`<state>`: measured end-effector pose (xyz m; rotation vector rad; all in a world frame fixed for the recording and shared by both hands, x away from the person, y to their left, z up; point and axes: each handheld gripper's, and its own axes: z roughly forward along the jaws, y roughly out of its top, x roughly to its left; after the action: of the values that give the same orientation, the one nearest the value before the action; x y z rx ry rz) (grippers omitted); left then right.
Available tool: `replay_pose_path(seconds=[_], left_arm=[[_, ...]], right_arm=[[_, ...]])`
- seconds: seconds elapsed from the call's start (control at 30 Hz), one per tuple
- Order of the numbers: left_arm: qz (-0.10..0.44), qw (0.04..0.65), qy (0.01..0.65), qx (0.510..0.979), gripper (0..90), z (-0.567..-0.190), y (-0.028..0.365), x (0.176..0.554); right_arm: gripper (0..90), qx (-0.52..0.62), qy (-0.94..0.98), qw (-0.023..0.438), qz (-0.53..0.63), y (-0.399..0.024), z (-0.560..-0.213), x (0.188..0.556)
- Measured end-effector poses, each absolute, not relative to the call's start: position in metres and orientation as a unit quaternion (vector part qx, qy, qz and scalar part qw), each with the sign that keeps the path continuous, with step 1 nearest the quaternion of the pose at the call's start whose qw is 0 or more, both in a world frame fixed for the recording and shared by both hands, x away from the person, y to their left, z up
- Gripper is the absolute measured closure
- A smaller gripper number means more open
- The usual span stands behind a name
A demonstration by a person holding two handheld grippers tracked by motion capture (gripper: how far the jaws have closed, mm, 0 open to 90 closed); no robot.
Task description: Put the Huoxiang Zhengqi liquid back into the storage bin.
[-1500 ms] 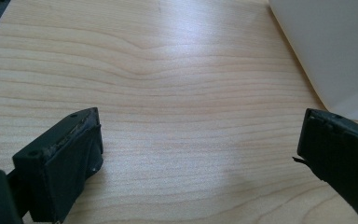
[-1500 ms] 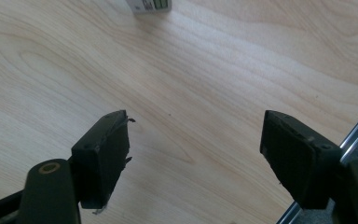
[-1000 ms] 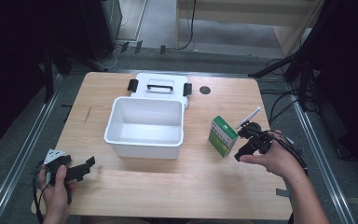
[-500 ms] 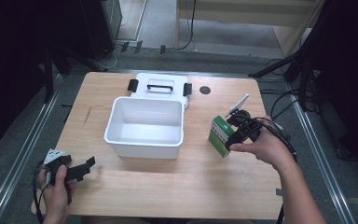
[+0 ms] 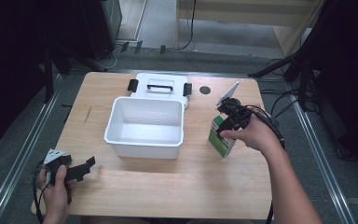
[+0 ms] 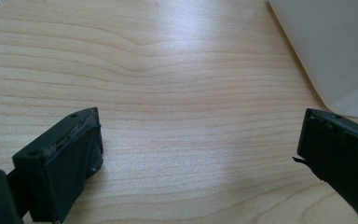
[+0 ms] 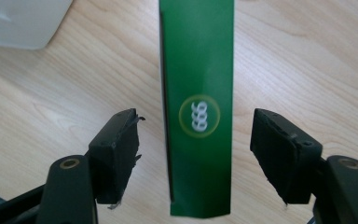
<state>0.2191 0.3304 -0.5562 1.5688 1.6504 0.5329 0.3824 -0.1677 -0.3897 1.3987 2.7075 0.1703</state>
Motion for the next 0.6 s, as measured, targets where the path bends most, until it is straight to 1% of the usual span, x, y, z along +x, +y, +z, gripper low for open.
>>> replay_pose_path(seconds=[0.07, 0.13, 0.17, 0.2, 0.37, 0.5, 0.6], left_arm=[[0.209, 0.391, 0.649, 0.618, 1.0, -0.556, 0.331, 0.219], [0.209, 0.391, 0.649, 0.618, 1.0, -0.556, 0.331, 0.219], [0.209, 0.391, 0.649, 0.618, 1.0, -0.556, 0.331, 0.219], [0.209, 0.392, 0.649, 0.618, 1.0, -0.556, 0.331, 0.219], [0.210, 0.392, 0.649, 0.617, 1.0, -0.556, 0.331, 0.219], [0.209, 0.392, 0.649, 0.618, 1.0, -0.556, 0.331, 0.220], [0.209, 0.392, 0.649, 0.618, 1.0, -0.556, 0.331, 0.220]], right_arm=[[34.9, 0.460, 0.885, 0.043, 0.056, -0.166, -0.390, 0.385], [39.6, 0.461, 0.885, 0.038, 0.055, -0.164, -0.391, 0.388], [40.0, 0.461, 0.885, 0.036, 0.056, -0.164, -0.392, 0.389], [42.1, 0.462, 0.885, 0.025, 0.049, -0.163, -0.396, 0.392], [45.6, 0.467, 0.883, 0.010, 0.035, -0.162, -0.402, 0.394], [47.1, 0.468, 0.883, 0.014, 0.038, -0.161, -0.403, 0.396], [53.1, 0.466, 0.883, 0.016, 0.044, -0.162, -0.402, 0.397]])
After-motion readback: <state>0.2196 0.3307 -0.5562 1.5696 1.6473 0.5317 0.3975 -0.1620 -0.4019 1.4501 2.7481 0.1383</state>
